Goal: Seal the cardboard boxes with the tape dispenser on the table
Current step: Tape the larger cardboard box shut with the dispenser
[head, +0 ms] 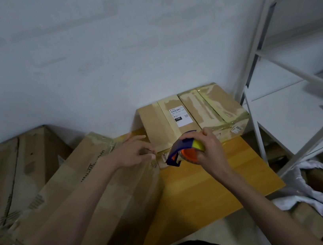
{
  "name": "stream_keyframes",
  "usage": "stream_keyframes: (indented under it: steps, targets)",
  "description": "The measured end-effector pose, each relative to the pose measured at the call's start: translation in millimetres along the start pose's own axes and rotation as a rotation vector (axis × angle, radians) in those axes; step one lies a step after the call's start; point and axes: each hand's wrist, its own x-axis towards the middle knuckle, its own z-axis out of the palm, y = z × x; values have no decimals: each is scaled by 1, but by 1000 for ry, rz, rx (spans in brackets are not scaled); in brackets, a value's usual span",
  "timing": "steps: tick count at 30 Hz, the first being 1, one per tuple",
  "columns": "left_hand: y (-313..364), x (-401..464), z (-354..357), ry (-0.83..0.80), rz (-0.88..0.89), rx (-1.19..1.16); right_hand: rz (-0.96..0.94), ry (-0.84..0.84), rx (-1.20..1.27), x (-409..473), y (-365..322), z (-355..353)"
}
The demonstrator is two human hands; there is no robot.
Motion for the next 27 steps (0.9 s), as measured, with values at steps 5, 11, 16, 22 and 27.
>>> stream_keyframes:
  steps: [5,11,16,22,27]
  targets:
    - [4,-4,2,25,-4,71,29,2,42,-1,-3,2]
    - [-11,-23,11,418,46,2,56,28,131,-2,-11,-1]
    - [-33,-35,12,475,78,-80,95,98,158,-2,-18,6]
    - [-35,-30,8,326,31,-47,155,156,176,1,-34,18]
    - [-44,-31,0,325,6,-145,234,184,208,3,-43,25]
